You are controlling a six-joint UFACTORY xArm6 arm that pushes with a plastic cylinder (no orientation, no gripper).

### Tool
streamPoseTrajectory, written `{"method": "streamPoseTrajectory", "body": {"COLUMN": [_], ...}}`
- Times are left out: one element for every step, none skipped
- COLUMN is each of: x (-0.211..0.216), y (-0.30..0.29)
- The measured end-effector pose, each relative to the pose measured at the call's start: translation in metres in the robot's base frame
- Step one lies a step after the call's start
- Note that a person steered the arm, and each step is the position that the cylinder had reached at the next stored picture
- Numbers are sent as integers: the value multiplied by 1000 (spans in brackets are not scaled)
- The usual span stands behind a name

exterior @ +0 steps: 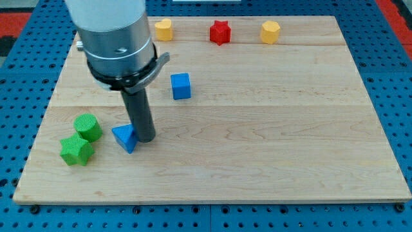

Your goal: Slide the blue cube closer to the blue triangle

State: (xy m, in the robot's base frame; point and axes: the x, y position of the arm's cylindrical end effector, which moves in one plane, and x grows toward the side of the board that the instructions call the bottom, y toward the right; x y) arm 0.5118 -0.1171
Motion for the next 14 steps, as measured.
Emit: {"method": "streamPoseTrajectory", "body": {"x": [-3, -3, 12, 2, -17, -55, -86, -98, -98, -98, -102, -112, -137, -152], "y": [-48, 23, 109, 223, 244, 232, 232, 234, 237, 237, 212, 172, 174, 128]}}
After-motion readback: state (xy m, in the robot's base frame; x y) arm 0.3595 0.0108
